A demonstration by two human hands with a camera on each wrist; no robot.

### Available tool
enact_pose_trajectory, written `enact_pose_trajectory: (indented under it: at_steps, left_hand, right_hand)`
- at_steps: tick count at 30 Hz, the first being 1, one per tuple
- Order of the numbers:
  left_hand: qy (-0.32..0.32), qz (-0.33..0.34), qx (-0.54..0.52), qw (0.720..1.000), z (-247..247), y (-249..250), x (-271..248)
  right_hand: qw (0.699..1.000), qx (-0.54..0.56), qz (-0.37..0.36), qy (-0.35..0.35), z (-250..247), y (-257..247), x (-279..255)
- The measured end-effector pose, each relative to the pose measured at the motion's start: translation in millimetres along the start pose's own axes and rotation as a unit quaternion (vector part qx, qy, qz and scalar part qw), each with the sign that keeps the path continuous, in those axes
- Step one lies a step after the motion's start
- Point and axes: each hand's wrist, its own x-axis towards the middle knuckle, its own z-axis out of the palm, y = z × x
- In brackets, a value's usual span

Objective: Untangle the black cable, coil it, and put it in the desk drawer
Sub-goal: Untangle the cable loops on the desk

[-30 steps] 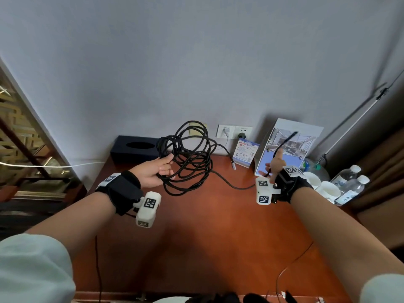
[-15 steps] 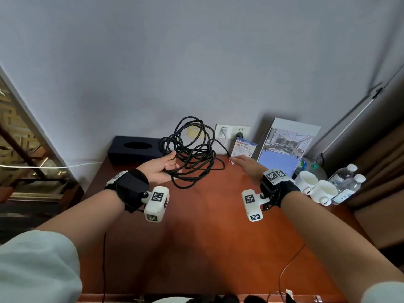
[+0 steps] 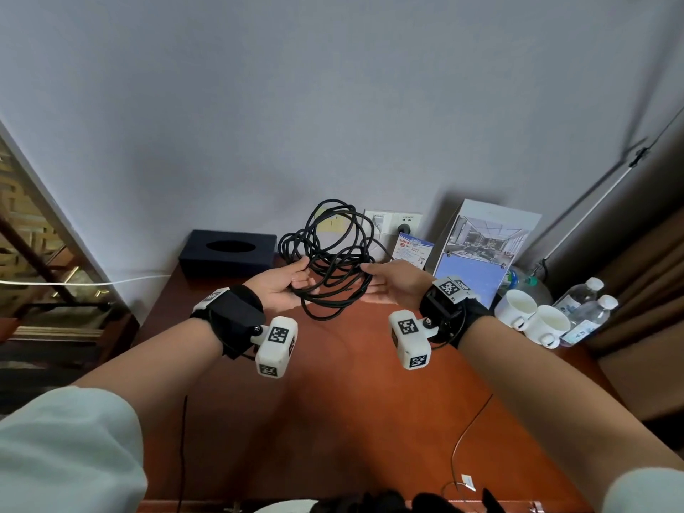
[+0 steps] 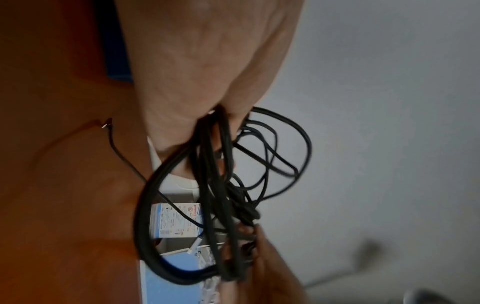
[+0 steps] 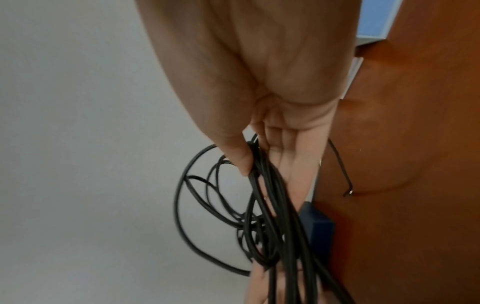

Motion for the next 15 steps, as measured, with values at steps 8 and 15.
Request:
enact_pose_trajectory:
  at_steps: [8, 15]
  left_hand:
    - [0.212, 0.072, 0.387, 0.894, 4, -5, 11]
    - [0.151, 0.361, 0.571, 0.722, 32, -11, 5]
  right_hand:
    - [0.99, 0.072, -0.114, 0.029, 12, -3, 0]
    - [0.993, 0.047, -0.092, 0.052, 16, 5, -2]
